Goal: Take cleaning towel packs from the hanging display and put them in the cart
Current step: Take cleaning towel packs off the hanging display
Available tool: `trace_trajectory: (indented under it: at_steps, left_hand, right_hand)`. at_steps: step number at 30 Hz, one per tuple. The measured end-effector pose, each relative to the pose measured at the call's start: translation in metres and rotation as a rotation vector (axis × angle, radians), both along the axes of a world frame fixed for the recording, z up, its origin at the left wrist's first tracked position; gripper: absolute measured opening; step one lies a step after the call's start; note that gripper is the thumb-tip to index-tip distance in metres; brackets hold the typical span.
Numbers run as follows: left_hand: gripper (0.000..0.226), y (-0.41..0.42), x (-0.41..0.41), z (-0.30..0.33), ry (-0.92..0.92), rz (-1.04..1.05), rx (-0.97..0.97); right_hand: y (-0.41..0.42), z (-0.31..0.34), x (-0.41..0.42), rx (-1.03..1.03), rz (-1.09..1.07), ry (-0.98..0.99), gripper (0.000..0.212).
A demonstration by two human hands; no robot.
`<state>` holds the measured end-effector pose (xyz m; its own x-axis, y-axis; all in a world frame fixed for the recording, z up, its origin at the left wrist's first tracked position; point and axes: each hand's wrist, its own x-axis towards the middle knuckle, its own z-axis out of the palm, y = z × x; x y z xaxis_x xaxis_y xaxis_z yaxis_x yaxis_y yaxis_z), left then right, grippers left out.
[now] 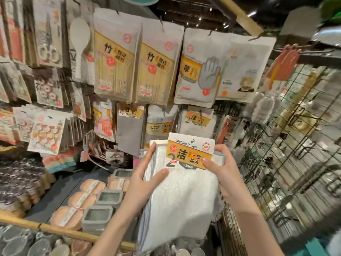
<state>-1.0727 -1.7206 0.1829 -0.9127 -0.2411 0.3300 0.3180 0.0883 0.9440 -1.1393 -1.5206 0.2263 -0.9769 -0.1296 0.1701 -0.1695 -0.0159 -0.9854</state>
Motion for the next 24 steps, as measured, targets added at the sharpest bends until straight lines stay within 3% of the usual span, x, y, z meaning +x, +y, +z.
trace_trajectory:
  at_steps: [8, 18, 24]
  left_hand:
    - [0.024, -0.009, -0.044, 0.004, -0.002, -0.060, -0.049]
    - [0.018, 0.006, -0.078, -0.003, -0.026, 0.011, 0.061]
    - [0.008, 0.008, -0.091, -0.003, -0.002, 0.074, 0.111]
  right_hand:
    - [0.008, 0.009, -0.033, -0.070, 0.014, -0.043, 0.027]
    - [0.009, 0.005, -0.075, -0.081, -0.068, -0.041, 0.030]
    - [0.002, -0.001, -0.097, 0.052, -0.214, 0.043, 0.033]
